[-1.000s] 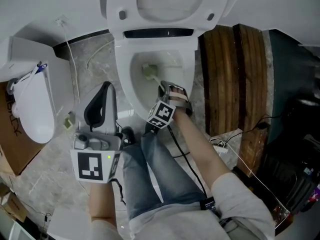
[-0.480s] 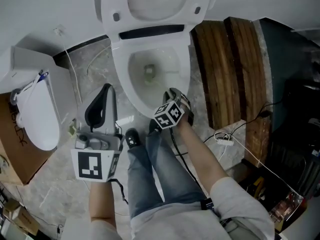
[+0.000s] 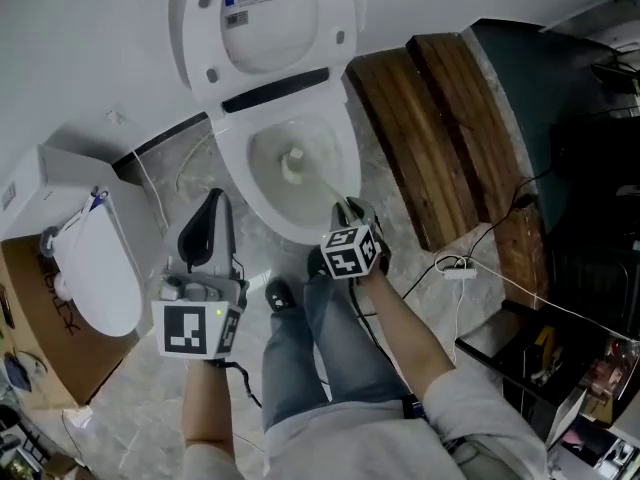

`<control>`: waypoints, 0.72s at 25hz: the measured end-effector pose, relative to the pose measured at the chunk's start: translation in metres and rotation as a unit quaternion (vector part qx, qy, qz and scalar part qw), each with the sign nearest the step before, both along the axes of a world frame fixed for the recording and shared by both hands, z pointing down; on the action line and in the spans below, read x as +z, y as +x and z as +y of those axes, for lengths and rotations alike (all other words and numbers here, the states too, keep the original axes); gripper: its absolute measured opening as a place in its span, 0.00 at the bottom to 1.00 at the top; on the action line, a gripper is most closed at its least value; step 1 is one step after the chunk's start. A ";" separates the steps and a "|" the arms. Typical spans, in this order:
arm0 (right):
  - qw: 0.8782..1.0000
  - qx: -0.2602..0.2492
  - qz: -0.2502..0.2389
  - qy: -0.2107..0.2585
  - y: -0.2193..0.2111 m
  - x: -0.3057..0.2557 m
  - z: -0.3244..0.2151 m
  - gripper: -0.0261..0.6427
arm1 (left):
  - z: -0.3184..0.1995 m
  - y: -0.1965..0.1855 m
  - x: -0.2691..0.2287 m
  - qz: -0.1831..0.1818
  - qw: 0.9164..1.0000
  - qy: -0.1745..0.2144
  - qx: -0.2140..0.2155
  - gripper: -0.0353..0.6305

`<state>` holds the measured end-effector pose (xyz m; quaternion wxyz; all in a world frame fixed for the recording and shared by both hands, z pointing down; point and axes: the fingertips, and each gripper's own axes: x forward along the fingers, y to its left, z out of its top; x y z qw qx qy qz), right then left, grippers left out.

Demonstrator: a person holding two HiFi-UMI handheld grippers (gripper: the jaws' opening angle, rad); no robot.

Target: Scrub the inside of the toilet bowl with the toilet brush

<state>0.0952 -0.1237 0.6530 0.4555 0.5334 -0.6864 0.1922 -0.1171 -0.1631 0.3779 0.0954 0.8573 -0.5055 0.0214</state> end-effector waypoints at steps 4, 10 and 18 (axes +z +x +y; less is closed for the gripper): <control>0.999 0.034 -0.023 0.033 0.005 -0.047 0.018 0.17 | 0.011 0.006 -0.025 -0.002 1.000 0.009 0.021 0.06; 0.990 0.093 -0.067 0.085 0.016 -0.113 0.043 0.17 | 0.029 0.015 -0.065 0.000 0.999 0.029 0.044 0.06; 0.971 0.130 -0.120 0.160 0.018 -0.203 0.068 0.17 | 0.054 0.013 -0.119 0.003 0.997 0.055 0.051 0.06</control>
